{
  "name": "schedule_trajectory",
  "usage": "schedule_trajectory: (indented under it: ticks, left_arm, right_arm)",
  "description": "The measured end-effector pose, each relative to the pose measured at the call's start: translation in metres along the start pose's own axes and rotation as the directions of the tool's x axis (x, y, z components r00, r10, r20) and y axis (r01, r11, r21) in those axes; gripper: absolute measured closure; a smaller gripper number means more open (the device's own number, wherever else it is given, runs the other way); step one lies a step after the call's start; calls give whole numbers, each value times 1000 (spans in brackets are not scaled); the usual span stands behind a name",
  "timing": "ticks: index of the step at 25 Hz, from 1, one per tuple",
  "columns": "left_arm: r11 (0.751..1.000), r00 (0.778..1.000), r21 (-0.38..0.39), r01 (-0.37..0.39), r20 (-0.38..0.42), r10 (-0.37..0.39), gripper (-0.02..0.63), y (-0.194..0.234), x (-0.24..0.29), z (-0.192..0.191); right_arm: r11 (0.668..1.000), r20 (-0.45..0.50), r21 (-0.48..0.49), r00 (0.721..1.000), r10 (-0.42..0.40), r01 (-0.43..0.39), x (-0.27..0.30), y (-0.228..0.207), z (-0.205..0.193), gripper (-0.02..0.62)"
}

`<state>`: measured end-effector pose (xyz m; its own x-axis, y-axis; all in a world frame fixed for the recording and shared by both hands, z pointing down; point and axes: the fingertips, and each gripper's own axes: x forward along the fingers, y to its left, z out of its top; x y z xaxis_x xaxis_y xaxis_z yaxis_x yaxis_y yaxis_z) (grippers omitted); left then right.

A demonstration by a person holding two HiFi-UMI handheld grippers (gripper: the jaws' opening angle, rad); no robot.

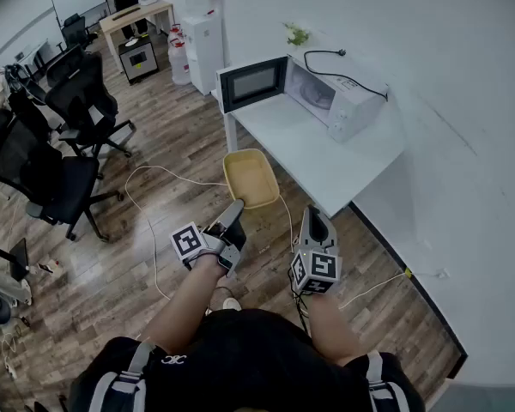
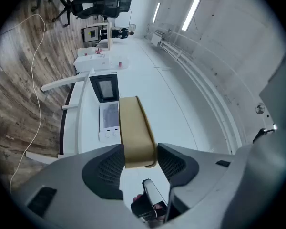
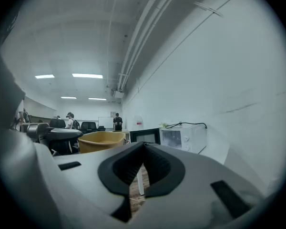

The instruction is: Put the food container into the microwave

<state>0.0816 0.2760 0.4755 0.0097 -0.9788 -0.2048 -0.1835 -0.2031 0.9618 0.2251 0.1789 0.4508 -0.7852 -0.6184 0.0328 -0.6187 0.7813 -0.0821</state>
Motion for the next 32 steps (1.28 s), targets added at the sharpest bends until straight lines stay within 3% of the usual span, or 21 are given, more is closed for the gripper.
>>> schedule_trajectory:
  ticks: [4,18,24,32]
  left_arm:
    - [1000,999,8,-23,-23,23,388,8,0,2]
    - [1000,999,-28,6,-52,-8,388,20,9,44]
    - [999,995,8,37,-92,-37,388,21,8,68]
    - [999,991,5,43,-126,-42,388,27,0,97]
  right_arm:
    - [1000,-7,8,1000,4,-4,5,4,-4,592]
    - [998,7,48,1000,28,-28,45,35,-5,591]
    - [1000,37,-20,999,11,-10,60,59,-3,591]
    - [1000,35,-24,999,-3,4,78,86,-11,591]
